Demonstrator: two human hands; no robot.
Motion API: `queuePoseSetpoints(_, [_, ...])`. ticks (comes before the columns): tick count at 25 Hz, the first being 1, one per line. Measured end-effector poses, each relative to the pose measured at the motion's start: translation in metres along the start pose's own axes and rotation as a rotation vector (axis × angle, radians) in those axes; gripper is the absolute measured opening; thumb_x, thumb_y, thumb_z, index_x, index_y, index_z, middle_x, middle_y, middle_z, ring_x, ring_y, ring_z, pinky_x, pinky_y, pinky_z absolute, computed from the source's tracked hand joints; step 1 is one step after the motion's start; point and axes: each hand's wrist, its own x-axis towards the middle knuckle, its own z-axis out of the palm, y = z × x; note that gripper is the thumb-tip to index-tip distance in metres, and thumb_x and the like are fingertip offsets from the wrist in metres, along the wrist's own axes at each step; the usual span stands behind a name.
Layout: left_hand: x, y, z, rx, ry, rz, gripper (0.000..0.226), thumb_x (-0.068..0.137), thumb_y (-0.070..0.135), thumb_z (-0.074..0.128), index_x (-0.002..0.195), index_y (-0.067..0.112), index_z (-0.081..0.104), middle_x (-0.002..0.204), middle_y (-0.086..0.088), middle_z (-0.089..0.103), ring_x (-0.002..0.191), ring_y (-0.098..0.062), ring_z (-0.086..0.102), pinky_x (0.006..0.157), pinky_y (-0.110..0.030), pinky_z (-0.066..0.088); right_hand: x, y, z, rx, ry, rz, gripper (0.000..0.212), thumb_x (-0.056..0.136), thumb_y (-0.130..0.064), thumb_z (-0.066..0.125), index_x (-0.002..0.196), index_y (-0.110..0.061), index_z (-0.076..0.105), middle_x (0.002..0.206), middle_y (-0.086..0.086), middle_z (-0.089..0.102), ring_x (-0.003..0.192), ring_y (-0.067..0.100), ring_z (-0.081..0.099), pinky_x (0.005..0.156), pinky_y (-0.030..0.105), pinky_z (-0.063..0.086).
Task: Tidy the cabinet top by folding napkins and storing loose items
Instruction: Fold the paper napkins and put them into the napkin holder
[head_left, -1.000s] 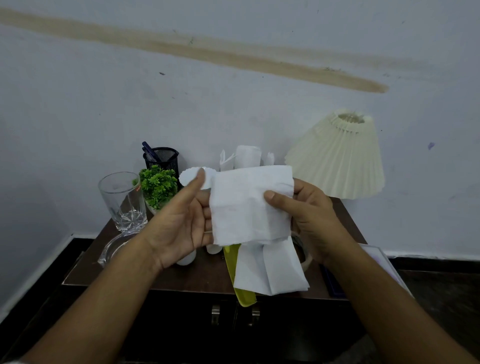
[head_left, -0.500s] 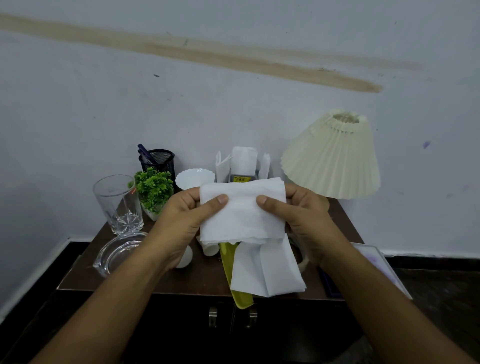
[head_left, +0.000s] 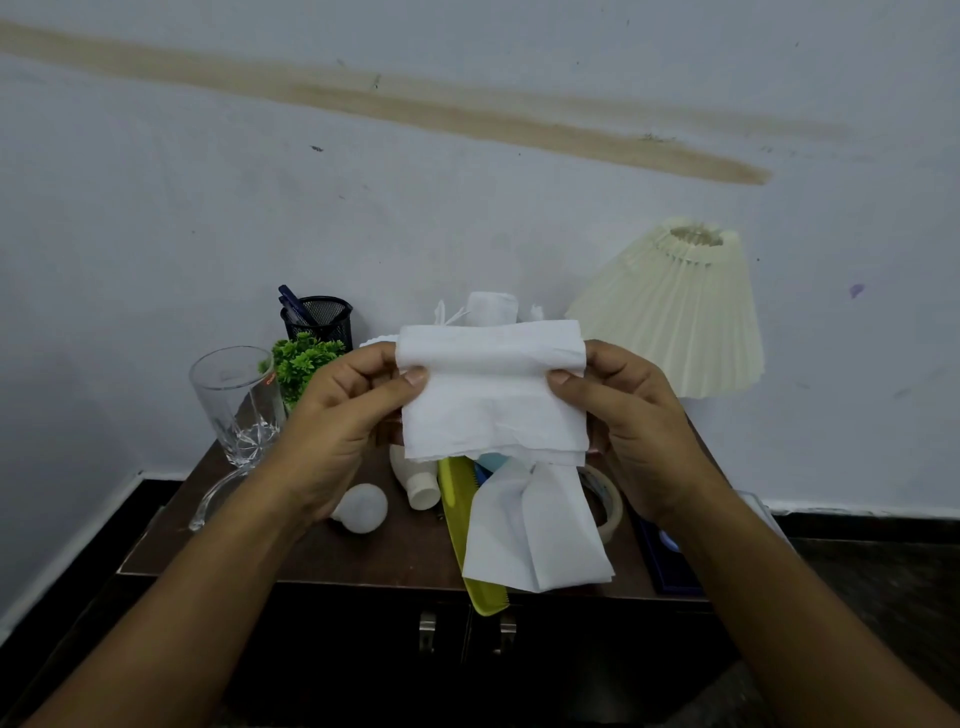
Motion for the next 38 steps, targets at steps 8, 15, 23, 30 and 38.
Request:
queuePoseSetpoints(8, [-0.003, 0.006, 0.0, 0.03, -0.038, 0.044, 0.038, 0.093, -0.007, 0.05, 0.083, 0.016, 0.078, 0.109, -0.013, 0.072, 0.097, -0.022, 0.069, 0.074, -0.033, 0.06, -0.001, -0.003, 0.001, -0.049, 0.007, -0.033, 0.028, 0.095, 0.011, 0.048, 0.087, -0.003, 0.071, 0.094, 0.005, 0.073, 0.091, 0.022, 0.069, 0.058, 0.021, 0.054])
queuePoseSetpoints(15, [-0.003, 0.008, 0.004, -0.001, 0.022, 0.023, 0.045, 0.102, 0.011, 0.043, 0.078, 0.017, 0.081, 0.093, 0.001, 0.077, 0.083, -0.01, 0.07, 0.062, -0.021, 0.056, 0.002, -0.004, 0.006, 0.081, 0.102, 0.116, 0.033, 0.104, -0.008, 0.033, 0.097, -0.011, 0.065, 0.093, 0.01, 0.073, 0.086, 0.024, 0.069, 0.067, 0.035, 0.059])
queuePoseSetpoints(23, [-0.003, -0.006, 0.004, 0.174, -0.08, 0.143, 0.022, 0.084, -0.006, 0.068, 0.101, 0.007, 0.073, 0.095, -0.005, 0.076, 0.087, -0.018, 0.071, 0.072, -0.024, 0.058, -0.001, 0.013, 0.006, -0.38, -0.089, 0.052, 0.03, 0.086, -0.031, 0.078, 0.113, -0.02, 0.069, 0.092, -0.005, 0.074, 0.092, 0.012, 0.071, 0.076, 0.026, 0.057])
queuePoseSetpoints(30, [-0.004, -0.009, 0.014, -0.006, -0.094, 0.066, 0.051, 0.079, 0.006, 0.071, 0.129, 0.01, 0.062, 0.106, -0.01, 0.074, 0.098, -0.019, 0.071, 0.077, -0.03, 0.059, -0.004, 0.019, 0.02, -0.319, -0.171, 0.045, 0.015, 0.093, -0.013, 0.07, 0.104, -0.003, 0.07, 0.102, 0.01, 0.077, 0.097, 0.027, 0.074, 0.089, 0.044, 0.061])
queuePoseSetpoints(38, [-0.003, -0.014, 0.022, -0.023, 0.005, -0.188, 0.026, 0.082, 0.022, 0.067, 0.101, 0.005, 0.073, 0.093, -0.013, 0.077, 0.081, -0.022, 0.071, 0.065, -0.03, 0.062, 0.002, 0.02, 0.015, -0.129, -0.025, 0.16, 0.02, 0.094, -0.012, 0.067, 0.11, -0.002, 0.068, 0.105, 0.007, 0.078, 0.099, 0.025, 0.075, 0.089, 0.045, 0.061])
